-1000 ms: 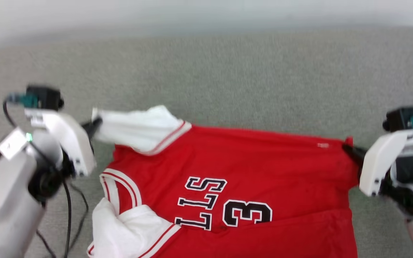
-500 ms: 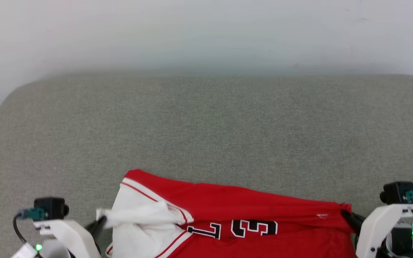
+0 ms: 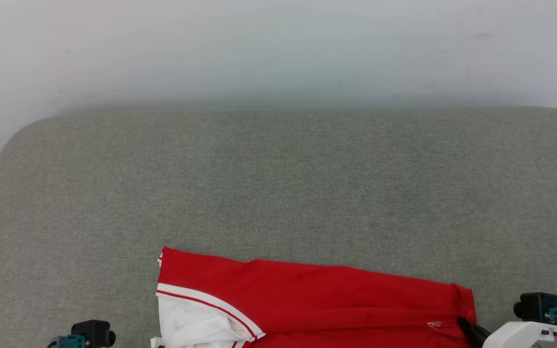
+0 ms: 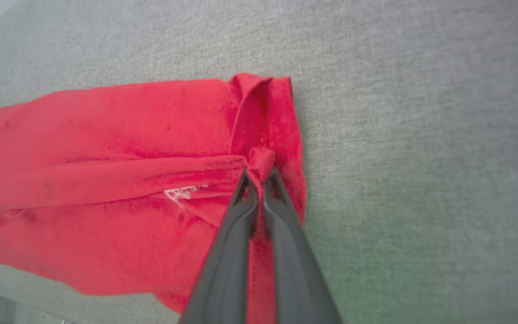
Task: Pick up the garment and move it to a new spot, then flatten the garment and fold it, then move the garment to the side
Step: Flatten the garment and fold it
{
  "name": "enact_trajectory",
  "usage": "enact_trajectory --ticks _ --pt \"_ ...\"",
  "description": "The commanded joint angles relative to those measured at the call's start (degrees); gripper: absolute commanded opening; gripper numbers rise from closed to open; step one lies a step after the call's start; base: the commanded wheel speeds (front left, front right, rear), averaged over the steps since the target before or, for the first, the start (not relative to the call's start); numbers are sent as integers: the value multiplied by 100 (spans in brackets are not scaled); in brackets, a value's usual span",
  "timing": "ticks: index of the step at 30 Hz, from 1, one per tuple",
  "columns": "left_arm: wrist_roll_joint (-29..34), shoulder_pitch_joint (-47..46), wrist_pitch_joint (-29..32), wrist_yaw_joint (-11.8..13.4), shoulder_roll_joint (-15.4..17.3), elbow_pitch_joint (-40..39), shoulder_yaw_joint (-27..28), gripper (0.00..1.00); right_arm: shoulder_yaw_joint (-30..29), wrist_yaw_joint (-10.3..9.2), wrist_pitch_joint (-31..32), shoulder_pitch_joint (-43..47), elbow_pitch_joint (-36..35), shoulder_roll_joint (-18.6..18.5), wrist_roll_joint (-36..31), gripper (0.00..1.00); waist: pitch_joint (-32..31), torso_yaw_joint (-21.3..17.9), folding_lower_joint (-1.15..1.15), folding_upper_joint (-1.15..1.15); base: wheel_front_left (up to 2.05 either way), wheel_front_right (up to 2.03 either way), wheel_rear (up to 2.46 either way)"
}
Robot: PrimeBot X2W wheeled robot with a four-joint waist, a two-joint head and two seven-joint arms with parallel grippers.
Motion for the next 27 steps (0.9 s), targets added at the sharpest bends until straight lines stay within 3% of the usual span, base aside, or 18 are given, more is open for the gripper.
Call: enact_trajectory --ticks 1,5,10,19,27 --pt "98 -188 -176 -89 -146 218 -38 100 -16 -9 -364 49 -54 60 -11 100 -23 -20 1 0 0 0 0" --pt "310 -370 -533 -127 -198 260 12 100 -86 -8 -564 89 -228 52 41 100 -76 -28 1 0 0 0 0" --pt "608 -527 -940 -36 -166 79 75 100 -328 -9 -327 209 -491 -65 135 100 -131 -8 1 0 0 0 0" --pt "1559 -836 -1845 571 -194 -685 199 100 -924 -8 1218 303 -1042 -482 223 100 -39 96 1 0 0 0 0" --pt "2492 -771 -2034 1128 -357 -1460 508 100 -555 -8 1967 101 -1306 -439 172 100 222 354 1 0 0 0 0"
